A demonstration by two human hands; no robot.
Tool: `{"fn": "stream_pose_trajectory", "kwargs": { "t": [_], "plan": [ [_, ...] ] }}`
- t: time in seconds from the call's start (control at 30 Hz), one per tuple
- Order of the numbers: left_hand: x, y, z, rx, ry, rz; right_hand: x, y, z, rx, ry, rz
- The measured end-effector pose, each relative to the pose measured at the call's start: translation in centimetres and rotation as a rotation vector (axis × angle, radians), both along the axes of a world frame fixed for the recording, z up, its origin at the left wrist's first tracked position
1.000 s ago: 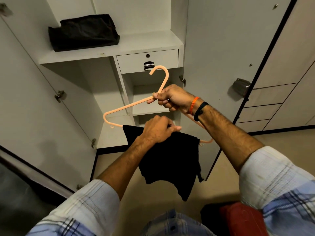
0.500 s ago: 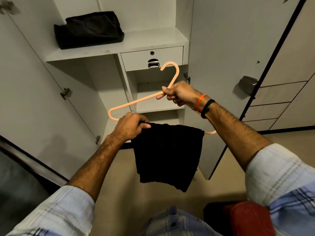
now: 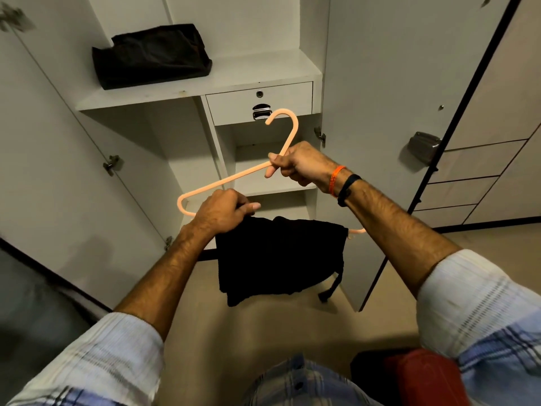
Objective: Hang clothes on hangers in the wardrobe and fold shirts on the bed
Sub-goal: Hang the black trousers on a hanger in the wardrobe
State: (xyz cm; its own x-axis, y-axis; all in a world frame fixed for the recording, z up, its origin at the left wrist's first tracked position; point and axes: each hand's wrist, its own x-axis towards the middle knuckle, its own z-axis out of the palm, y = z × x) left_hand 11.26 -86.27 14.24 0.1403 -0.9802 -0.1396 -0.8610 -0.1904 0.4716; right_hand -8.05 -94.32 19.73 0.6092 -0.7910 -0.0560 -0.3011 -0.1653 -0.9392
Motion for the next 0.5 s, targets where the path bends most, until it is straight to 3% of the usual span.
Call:
{"fn": "stream_pose_trajectory", "kwargs": {
  "t": [0.2, 0.27, 0.37, 0.43, 0.5],
  "plan": [
    [0.4, 1.0, -0.3, 0.069, 0.132, -0.128, -0.2, -0.3, 0.1, -0.016, 0.027, 0.005],
    [0.2, 1.1, -0.6, -0.021, 0.163, -0.065, -0.3, -0.5, 0.0, -0.002, 0.018, 0.013],
    [-0.8, 1.3, -1.3, -0.306, 0.202, 0.082, -0.6, -0.6, 0.0, 0.033, 0.008, 0.039],
    [-1.2, 1.3, -1.4, -0.426, 0.141, 0.15, -0.7, -0.5, 0.0, 0.05, 0.0, 0.058],
    [-1.1, 0.8, -1.5, -0.378, -0.028, 0.138, -0.7, -0.4, 0.0, 0.064, -0.019, 0.066]
  ]
}}
